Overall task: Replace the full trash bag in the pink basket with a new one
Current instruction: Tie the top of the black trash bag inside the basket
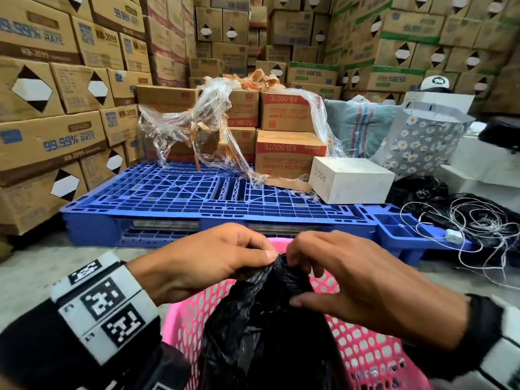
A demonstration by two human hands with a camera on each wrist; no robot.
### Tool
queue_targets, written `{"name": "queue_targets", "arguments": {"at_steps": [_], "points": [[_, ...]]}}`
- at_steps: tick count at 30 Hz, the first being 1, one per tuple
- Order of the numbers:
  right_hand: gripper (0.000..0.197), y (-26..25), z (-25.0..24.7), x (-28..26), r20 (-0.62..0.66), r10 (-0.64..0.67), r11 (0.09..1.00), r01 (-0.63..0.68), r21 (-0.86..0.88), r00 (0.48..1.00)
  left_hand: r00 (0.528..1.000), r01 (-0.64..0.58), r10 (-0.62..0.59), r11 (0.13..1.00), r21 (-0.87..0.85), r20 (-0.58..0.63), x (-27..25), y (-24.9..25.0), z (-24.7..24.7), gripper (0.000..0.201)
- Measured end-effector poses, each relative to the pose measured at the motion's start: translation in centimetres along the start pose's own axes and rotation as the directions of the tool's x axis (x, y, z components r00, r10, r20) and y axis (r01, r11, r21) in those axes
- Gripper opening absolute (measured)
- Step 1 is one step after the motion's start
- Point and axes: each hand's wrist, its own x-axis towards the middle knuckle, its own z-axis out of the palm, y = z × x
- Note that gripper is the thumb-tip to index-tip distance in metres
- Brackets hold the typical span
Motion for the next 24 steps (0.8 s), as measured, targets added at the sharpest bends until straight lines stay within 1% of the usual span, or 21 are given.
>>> {"name": "queue_targets", "arguments": {"at_steps": [2, 5, 7, 8, 9, 10, 11, 12, 13, 15, 16, 17, 19, 20, 22, 24], "points": [[0.017, 0.0, -0.1, 0.0, -0.050, -0.021, 1.000, 0.021, 0.002, 0.999, 1.000, -0.009, 0.009, 1.000, -0.011, 0.009, 0.1, -0.2, 0.0, 0.027], [0.004, 0.7, -0.4, 0.0, -0.091, -0.015, 0.992, 0.026, 0.122, 0.996, 0.997, -0.065, 0.067, 0.997, 0.040, -0.049, 0.0, 0.0, -0.2, 0.020], [0.002, 1.3, -0.7, -0.5, -0.088, 0.007, 0.976, 0.013, 0.217, 0.996, 0.990, -0.117, 0.123, 0.990, 0.076, -0.073, -0.1, -0.2, -0.8, 0.020], [0.006, 1.7, -0.7, -0.9, -0.054, 0.016, 0.968, -0.002, 0.251, 0.998, 0.985, -0.141, 0.148, 0.986, 0.093, -0.082, -0.2, -0.3, -1.2, 0.021], [0.011, 2.2, -0.6, -1.7, 0.010, 0.022, 0.965, -0.024, 0.259, 1.000, 0.982, -0.158, 0.169, 0.980, 0.120, -0.082, -0.3, -0.7, -1.5, 0.021], [0.014, 2.8, -0.4, -2.4, 0.098, 0.029, 0.969, -0.052, 0.243, 0.995, 0.978, -0.176, 0.192, 0.968, 0.179, -0.078, -0.5, -1.1, -1.9, 0.021], [0.015, 3.6, -0.3, -3.3, 0.199, 0.053, 0.970, -0.098, 0.221, 0.979, 0.974, -0.190, 0.216, 0.944, 0.270, -0.069, -0.7, -1.7, -2.3, 0.019], [0.013, 4.4, -0.1, -4.3, 0.284, 0.089, 0.966, -0.153, 0.210, 0.955, 0.968, -0.203, 0.242, 0.905, 0.374, -0.060, -0.8, -2.4, -2.6, 0.016], [0.011, 5.2, 0.0, -5.2, 0.342, 0.127, 0.957, -0.206, 0.205, 0.931, 0.962, -0.212, 0.268, 0.856, 0.471, -0.055, -0.9, -2.9, -2.9, 0.014], [0.012, 6.6, 0.2, -6.8, 0.404, 0.191, 0.940, -0.285, 0.186, 0.895, 0.959, -0.216, 0.282, 0.759, 0.615, -0.011, -1.1, -3.8, -3.1, 0.013], [0.012, 7.2, 0.2, -7.3, 0.426, 0.219, 0.939, -0.307, 0.152, 0.878, 0.964, -0.220, 0.265, 0.707, 0.672, 0.037, -1.1, -4.2, -2.9, 0.014], [0.011, 7.6, 0.4, -7.8, 0.443, 0.247, 0.940, -0.325, 0.108, 0.862, 0.970, -0.223, 0.222, 0.648, 0.729, 0.099, -1.1, -4.6, -2.5, 0.015], [0.009, 8.2, 0.4, -8.3, 0.473, 0.307, 0.933, -0.359, 0.022, 0.826, 0.973, -0.231, 0.097, 0.495, 0.838, 0.211, -1.1, -5.1, -1.5, 0.013], [0.010, 8.6, 0.5, -8.5, 0.481, 0.334, 0.928, -0.372, -0.017, 0.811, 0.968, -0.240, 0.040, 0.413, 0.878, 0.246, -1.3, -5.3, -1.2, 0.012], [0.011, 9.2, 0.5, -9.1, 0.483, 0.375, 0.919, -0.385, -0.082, 0.791, 0.962, -0.242, -0.054, 0.286, 0.927, 0.267, -1.7, -5.6, -0.5, 0.013], [0.010, 9.8, 0.5, -9.8, 0.485, 0.402, 0.912, -0.387, -0.137, 0.777, 0.961, -0.229, -0.112, 0.195, 0.954, 0.254, -2.0, -5.7, -0.1, 0.013]]}}
